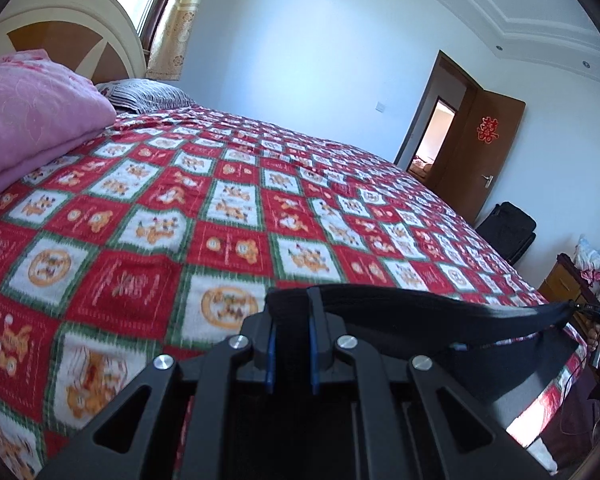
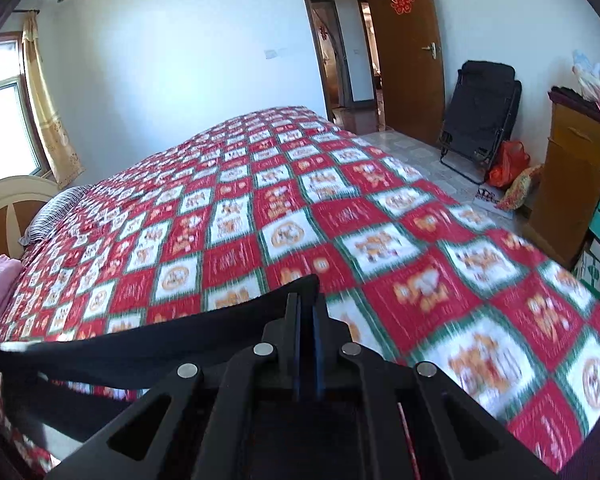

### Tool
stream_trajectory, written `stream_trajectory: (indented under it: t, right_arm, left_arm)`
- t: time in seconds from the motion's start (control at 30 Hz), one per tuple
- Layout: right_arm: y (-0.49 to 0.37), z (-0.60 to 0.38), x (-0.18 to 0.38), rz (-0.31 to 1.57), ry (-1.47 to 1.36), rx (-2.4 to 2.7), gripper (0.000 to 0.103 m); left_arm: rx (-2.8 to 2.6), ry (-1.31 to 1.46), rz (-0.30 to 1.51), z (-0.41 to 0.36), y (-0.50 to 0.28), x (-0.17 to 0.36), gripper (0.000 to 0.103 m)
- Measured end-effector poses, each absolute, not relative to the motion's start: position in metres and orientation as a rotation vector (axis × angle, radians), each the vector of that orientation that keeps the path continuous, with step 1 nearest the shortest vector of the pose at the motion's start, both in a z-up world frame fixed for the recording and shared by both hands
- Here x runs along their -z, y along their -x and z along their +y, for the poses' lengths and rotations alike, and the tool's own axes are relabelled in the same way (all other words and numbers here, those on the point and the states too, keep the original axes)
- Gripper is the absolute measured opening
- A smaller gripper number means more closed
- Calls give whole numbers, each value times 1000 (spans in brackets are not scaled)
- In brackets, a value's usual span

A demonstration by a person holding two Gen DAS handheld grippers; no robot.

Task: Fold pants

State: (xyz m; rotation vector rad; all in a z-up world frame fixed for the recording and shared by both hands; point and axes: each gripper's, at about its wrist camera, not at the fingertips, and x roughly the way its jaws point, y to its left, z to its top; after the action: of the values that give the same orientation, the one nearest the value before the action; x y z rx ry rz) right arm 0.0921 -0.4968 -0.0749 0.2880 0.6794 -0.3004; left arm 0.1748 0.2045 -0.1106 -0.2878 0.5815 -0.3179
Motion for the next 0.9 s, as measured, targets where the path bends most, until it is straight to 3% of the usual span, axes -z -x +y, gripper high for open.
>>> stream_trajectory:
  t: [0.53, 0.6, 0.63, 0.67, 0.9]
  right_arm:
    - [-39, -490, 108, 775, -228, 321, 6]
    - [-33, -487, 102, 775, -204, 366, 21]
    - [-29, -483, 96, 767, -178, 406, 42]
    - [-25, -479, 90, 750, -161, 424, 56]
    - [-32, -374, 50, 674, -9, 228, 56]
  left_arm:
    - [278, 45, 602, 189, -118, 155, 15]
    - [271, 31, 596, 189, -116, 155, 18]
    - [266, 26, 594, 189, -116, 155, 18]
    - [266, 25, 594, 189, -115, 156, 18]
    - [259, 22, 594, 189, -112, 157, 19]
